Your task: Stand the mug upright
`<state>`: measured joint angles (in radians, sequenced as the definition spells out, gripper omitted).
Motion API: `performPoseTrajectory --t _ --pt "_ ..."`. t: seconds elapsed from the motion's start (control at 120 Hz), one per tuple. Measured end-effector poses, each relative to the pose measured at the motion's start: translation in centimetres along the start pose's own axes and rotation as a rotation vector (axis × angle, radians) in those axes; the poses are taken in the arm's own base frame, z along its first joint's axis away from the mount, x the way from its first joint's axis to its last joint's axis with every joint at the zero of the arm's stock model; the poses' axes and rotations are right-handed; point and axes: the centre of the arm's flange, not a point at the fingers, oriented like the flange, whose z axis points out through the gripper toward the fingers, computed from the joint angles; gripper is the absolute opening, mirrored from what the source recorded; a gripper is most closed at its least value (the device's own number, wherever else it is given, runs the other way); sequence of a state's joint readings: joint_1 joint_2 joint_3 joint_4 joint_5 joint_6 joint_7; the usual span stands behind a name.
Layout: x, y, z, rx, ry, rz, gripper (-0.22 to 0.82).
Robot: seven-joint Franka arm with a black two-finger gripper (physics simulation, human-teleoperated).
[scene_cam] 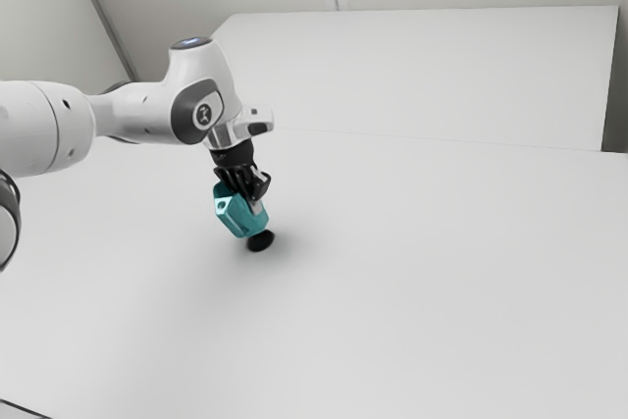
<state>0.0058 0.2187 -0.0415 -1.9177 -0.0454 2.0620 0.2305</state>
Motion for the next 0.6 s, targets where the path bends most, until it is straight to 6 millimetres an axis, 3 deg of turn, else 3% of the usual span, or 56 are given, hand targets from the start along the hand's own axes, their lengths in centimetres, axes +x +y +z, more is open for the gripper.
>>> performPoseTrajectory --t 0.6 --pt "-0.1 -0.2 2.7 -0.009 -0.073 -0.035 -0.15"
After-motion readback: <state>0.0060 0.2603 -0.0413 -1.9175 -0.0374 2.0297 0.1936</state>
